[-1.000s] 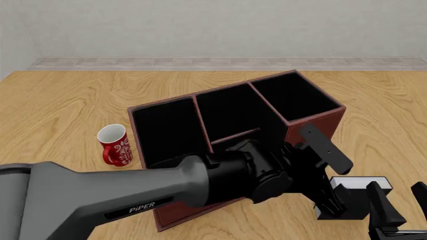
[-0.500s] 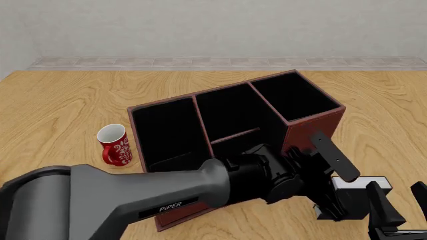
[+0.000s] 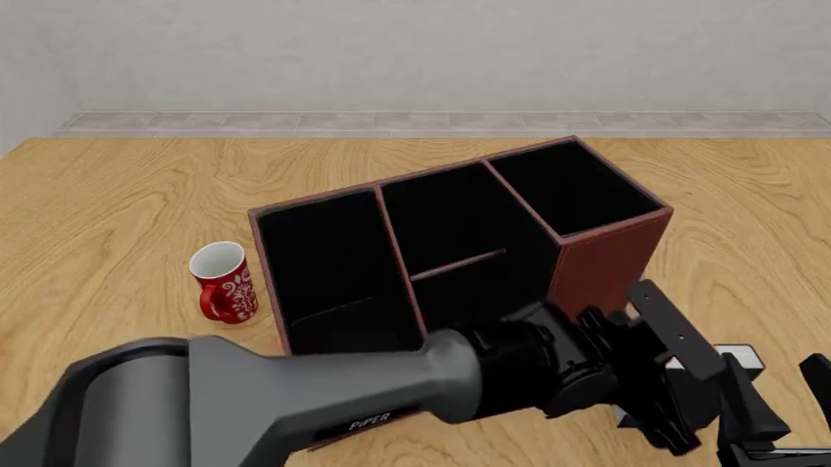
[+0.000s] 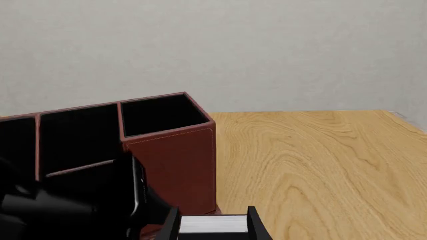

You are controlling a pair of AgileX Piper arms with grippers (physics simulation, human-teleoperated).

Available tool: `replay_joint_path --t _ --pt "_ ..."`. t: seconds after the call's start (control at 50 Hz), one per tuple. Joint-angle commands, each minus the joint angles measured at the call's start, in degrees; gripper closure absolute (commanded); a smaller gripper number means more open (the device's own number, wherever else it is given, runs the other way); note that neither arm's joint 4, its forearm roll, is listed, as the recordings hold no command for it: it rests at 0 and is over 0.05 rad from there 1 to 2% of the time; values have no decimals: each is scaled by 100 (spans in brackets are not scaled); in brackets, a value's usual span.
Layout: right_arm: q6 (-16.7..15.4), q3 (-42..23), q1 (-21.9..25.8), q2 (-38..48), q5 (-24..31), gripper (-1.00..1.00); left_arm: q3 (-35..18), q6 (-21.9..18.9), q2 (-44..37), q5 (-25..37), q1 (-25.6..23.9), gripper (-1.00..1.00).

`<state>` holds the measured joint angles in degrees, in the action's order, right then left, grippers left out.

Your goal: Pick up the book and place it in the back compartment of the caddy.

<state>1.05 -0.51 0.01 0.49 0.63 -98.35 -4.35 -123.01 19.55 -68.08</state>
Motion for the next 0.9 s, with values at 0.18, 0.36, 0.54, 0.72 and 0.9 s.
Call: replay_joint_path --t 0.18,0.36,0.54,0.72,0.9 --pt "-5 -2 2 -7 6 -100 -209 9 -303 30 47 -100" --pt "5 6 2 6 -10 -100 -252 30 -320 54 58 -100" --pt "5 5 3 5 -7 -100 -267 -12 -358 73 20 -100" --pt "1 -5 4 -12 18 -100 -232 -20 -337 -6 50 100" --pt "-2 4 4 -17 12 -100 -113 -38 -181 -107 80 100"
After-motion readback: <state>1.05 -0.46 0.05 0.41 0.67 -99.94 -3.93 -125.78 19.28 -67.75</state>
